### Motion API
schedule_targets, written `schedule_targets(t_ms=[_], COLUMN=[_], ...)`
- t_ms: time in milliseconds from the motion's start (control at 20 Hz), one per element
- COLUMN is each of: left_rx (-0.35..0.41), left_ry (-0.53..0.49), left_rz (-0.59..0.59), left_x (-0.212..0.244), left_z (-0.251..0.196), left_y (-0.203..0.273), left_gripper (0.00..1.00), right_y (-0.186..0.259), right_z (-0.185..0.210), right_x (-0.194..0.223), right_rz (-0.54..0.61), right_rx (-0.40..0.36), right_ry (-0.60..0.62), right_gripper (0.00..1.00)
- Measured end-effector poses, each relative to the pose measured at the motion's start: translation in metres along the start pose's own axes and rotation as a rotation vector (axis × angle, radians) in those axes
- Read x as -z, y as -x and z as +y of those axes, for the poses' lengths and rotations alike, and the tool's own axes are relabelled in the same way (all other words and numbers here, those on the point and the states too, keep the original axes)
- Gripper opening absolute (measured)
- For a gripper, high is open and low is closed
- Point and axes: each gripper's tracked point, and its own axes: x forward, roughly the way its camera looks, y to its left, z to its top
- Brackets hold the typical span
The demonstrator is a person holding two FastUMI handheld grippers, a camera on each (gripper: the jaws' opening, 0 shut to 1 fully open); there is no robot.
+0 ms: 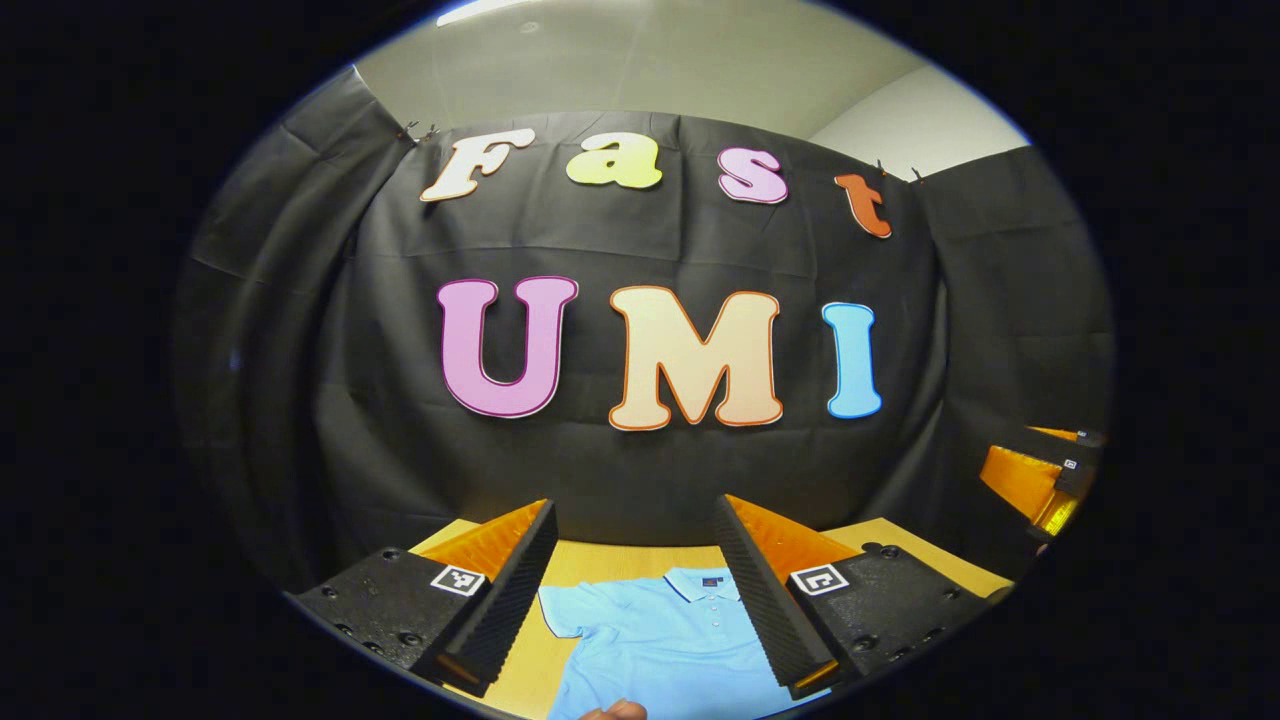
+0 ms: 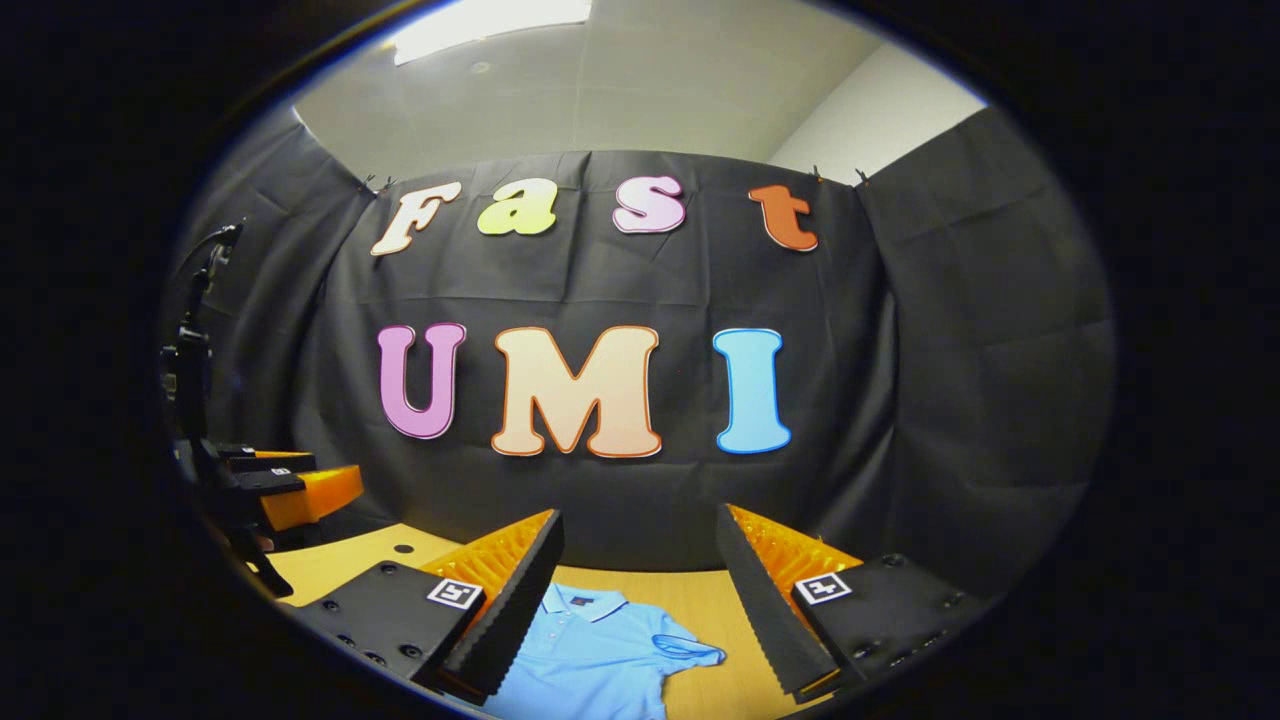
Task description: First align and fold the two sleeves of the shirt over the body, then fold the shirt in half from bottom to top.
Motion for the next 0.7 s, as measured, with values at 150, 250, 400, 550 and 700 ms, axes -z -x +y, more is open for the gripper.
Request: schedule_targets(t_ms=[150, 250, 400, 550, 700], left_rx=[0.006, 0.007, 0.006, 0.009, 0.012], left_ry=[-0.005, -0.007, -0.002, -0.009, -0.019], left_rz=[-0.011, -0.019, -0.018, -0.008, -0.005], left_x=[-0.005, -0.008, -0.010, -0.008, -0.008], left_z=[0.002, 0.004, 0.009, 0.016, 0.023], left_y=[0.000, 0.000, -0.001, -0.002, -0.004], left_gripper=[0.94, 0.94, 0.94, 0.94, 0.93], right_y=[-0.014, -0.028, -0.050, -0.074, -0.095], right_z=[-0.001, 0.001, -0.012, -0.029, -0.037], right_x=[0.017, 0.040, 0.066, 0.097, 0.126], right_rz=[0.029, 0.080, 0.137, 0.198, 0.266], right_rx=[-0.012, -0.039, -0.031, -0.003, -0.003], right_ry=[0.051, 0.083, 0.113, 0.128, 0.112], right_gripper=[0.97, 0.96, 0.98, 0.99, 0.98])
